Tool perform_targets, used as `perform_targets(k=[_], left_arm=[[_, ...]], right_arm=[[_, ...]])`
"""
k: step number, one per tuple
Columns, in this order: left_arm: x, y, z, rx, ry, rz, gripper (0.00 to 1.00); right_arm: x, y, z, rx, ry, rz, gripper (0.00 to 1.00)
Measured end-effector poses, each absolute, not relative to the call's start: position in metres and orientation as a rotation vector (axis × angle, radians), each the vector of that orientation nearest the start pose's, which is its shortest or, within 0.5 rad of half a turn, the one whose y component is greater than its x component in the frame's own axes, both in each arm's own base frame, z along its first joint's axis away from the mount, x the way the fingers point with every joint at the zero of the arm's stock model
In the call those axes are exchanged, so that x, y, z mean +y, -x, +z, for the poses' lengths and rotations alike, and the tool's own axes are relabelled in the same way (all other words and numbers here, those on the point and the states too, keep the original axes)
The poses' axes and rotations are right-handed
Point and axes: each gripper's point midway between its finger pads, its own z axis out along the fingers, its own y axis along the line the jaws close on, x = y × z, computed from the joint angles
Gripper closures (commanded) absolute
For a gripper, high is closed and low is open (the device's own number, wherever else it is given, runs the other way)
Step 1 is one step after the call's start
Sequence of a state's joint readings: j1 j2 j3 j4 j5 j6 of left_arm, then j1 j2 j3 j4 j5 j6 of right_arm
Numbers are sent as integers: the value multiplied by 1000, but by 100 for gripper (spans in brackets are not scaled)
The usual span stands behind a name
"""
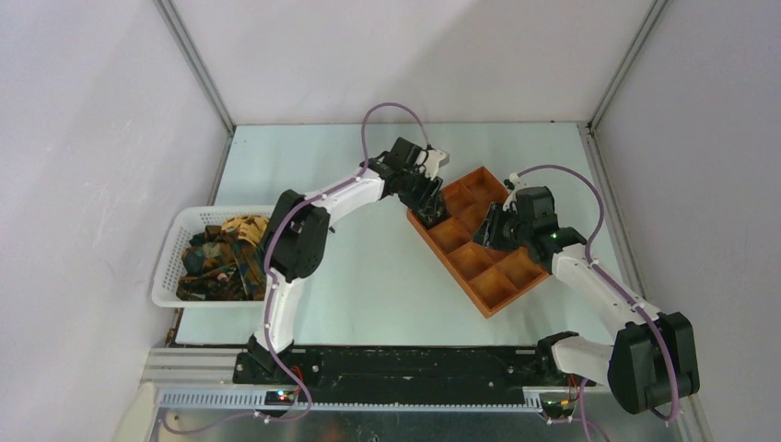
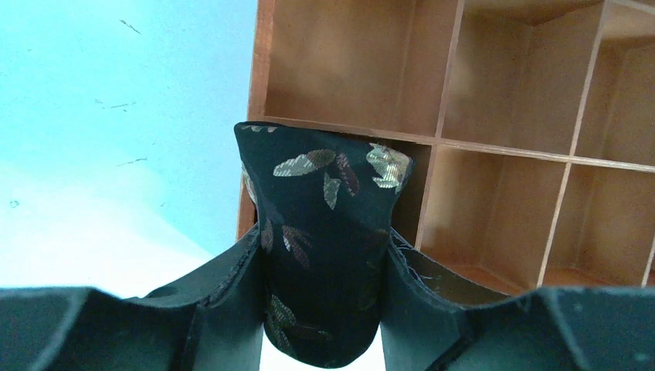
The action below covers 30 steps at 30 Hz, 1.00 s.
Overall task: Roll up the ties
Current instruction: Place the tie in the storage box.
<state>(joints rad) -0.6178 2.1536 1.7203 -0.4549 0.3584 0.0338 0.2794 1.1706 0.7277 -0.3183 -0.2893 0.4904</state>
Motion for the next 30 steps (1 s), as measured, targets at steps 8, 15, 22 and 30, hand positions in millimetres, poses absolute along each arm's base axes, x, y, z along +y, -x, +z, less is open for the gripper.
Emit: perform_targets(k=[8, 15, 22, 30], left_arm=[[-361, -394, 62, 2319, -964, -615, 45], [-362, -392, 60, 2316, -970, -563, 19], [-363, -392, 65, 2307, -969, -554, 7], [-361, -390, 71, 2302, -977, -542, 0]], right_arm=[[151, -277, 113, 2410, -105, 708, 66], [150, -275, 109, 2420, -109, 706, 66], [148, -276, 110, 2414, -117, 703, 66], [146, -275, 110, 2413, -122, 701, 66]])
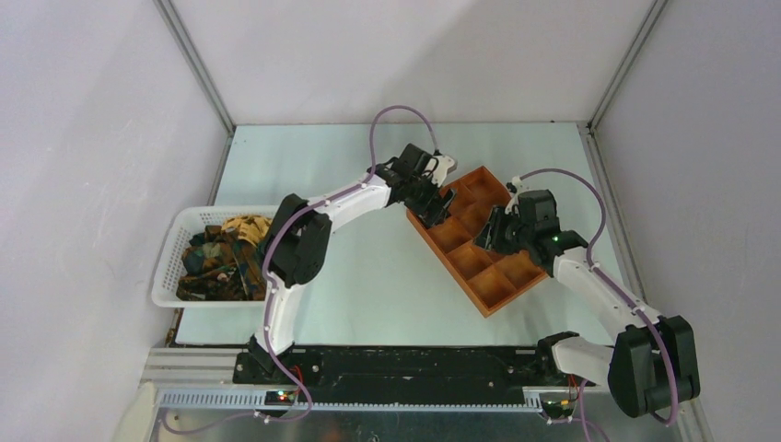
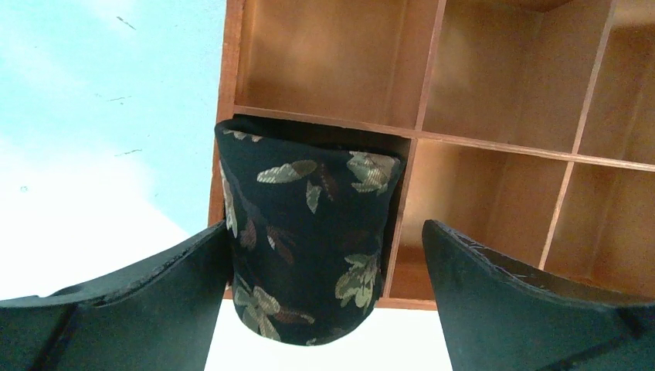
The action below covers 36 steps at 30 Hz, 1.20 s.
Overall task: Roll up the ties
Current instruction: Place the tie in the storage box.
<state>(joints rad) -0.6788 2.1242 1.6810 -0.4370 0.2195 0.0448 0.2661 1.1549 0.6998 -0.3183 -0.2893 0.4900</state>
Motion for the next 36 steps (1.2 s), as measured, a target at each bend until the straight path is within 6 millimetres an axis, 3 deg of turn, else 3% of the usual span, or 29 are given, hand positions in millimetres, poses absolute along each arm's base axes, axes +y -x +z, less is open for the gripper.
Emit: perform_targets(k=[5, 10, 14, 21, 23, 31, 33, 36], left_arm=[[-358, -388, 82, 2295, -971, -532, 0], [-356, -390, 108, 2249, -952, -527, 0], [-354, -392, 126, 2215, -933, -515, 0], [-335, -405, 159, 2182, -773, -398, 0], [-319, -405, 173, 2168, -674, -342, 0], [-235, -379, 246, 2050, -218, -265, 0], [-210, -368, 250, 2034, -91, -258, 0], [-172, -344, 233, 2032, 64, -218, 0]], right_arm=[[145, -275, 112, 2405, -125, 701, 64], [143, -276, 113, 2398, -134, 701, 62], [141, -278, 114, 2393, -145, 707, 48], [123, -285, 127, 2336, -209, 694, 11], [114, -288, 132, 2311, -242, 680, 2], [88, -296, 143, 2246, -350, 618, 1], [83, -297, 141, 2247, -379, 593, 1], [72, -295, 139, 2245, -428, 524, 1]])
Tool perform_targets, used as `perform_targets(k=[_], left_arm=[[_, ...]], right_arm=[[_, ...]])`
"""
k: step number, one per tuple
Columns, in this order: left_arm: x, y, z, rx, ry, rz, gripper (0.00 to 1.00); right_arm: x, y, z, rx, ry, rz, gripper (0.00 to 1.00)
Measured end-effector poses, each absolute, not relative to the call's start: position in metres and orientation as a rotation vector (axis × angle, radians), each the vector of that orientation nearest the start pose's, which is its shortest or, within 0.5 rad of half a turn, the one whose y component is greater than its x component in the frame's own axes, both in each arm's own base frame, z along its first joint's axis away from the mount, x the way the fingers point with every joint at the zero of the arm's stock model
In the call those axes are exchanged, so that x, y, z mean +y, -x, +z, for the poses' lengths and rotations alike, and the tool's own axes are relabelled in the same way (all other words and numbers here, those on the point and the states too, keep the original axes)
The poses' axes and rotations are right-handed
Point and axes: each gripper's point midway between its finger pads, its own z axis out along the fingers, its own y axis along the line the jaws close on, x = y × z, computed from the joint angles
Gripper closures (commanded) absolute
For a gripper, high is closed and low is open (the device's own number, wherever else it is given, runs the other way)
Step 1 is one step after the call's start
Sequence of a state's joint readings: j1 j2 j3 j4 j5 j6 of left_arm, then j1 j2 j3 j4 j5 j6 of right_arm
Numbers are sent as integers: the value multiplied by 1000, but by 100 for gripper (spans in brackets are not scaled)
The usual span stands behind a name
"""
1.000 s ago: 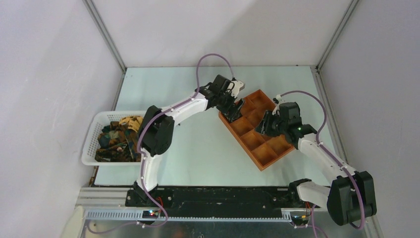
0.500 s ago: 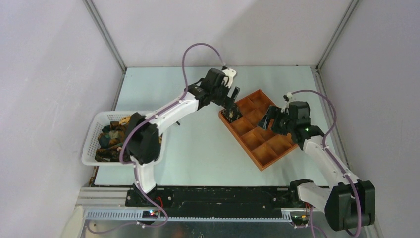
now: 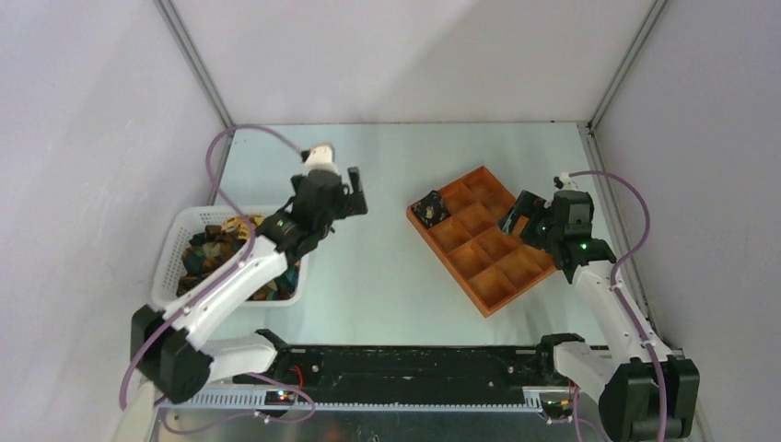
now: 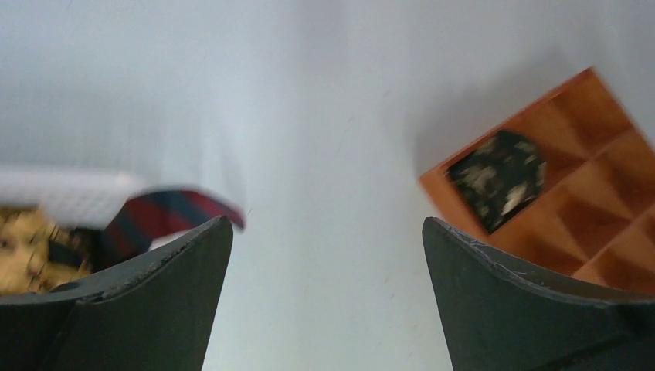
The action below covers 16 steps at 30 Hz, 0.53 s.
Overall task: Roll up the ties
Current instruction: Reset both arms
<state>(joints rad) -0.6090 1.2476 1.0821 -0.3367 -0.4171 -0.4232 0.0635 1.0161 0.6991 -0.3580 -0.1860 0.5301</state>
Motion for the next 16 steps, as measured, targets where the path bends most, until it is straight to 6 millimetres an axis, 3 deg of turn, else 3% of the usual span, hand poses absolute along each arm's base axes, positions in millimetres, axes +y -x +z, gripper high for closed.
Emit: perform_targets(k=[3, 6, 11, 16], left_arm=[[-142, -315, 209, 2041, 149, -178, 0], [-123, -297, 199, 2030, 192, -154, 0], [-105, -287, 204, 1975, 257, -136, 0], [-96, -279, 196, 1964, 287, -129, 0]], right_arm=[[57, -292, 137, 2239, -480, 431, 1], [43, -287, 139, 2223, -522, 351, 0], [36, -280, 141, 2200, -541, 323, 1], [39, -279, 145, 2188, -539, 347, 1]])
